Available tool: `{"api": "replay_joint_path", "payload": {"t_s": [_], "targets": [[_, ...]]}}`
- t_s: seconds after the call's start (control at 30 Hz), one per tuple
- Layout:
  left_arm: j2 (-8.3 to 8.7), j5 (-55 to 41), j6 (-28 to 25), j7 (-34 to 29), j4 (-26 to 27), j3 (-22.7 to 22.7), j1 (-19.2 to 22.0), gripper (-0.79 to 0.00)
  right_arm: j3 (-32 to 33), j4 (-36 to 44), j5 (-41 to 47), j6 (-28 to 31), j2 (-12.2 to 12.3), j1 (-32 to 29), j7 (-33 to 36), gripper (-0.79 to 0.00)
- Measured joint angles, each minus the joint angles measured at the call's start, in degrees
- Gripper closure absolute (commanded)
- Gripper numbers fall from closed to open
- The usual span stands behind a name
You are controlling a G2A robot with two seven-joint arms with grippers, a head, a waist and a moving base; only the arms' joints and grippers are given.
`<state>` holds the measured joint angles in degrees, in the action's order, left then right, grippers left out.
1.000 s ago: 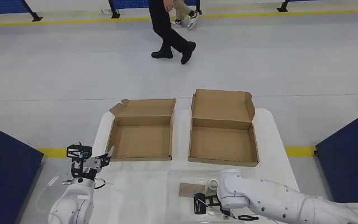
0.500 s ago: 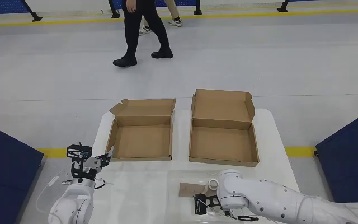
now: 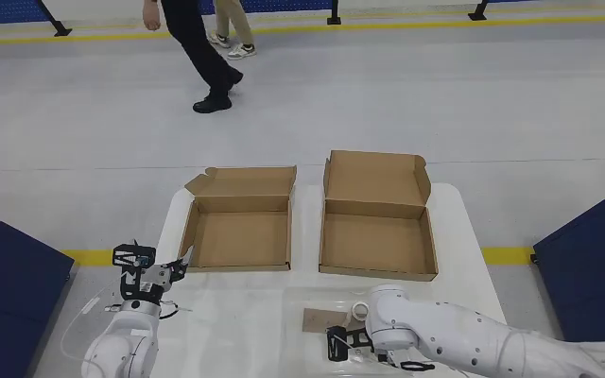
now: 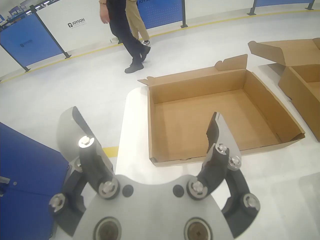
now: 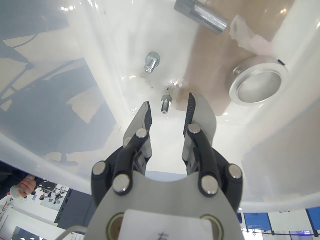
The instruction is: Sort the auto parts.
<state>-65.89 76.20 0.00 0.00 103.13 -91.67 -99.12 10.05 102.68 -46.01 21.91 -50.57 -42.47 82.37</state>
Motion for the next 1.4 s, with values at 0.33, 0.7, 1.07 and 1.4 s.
{"api": "replay_joint_path", "payload": {"t_s": [0.33, 0.7, 1.07, 1.4], "targets": [[0.0, 0.0, 0.0, 0.0, 0.0, 0.0, 0.0, -0.785, 0.4, -1.1, -0.16, 0.46, -0.44, -0.47, -0.45, 0.0], [0.0, 0.0, 0.0, 0.0, 0.0, 0.0, 0.0, -0.785, 1.26, 2.16, 0.74, -2.3, 0.02, 0.01, 2.3, 0.0], [0.0, 0.0, 0.0, 0.0, 0.0, 0.0, 0.0, -0.785, 1.03, 4.59, 2.22, -3.79, 0.88, 0.93, 3.79, 0.0], [0.0, 0.0, 0.0, 0.0, 0.0, 0.0, 0.0, -0.785, 9.59, 3.63, 14.59, 3.2, 4.57, -1.24, -10.1, 0.0]]}}
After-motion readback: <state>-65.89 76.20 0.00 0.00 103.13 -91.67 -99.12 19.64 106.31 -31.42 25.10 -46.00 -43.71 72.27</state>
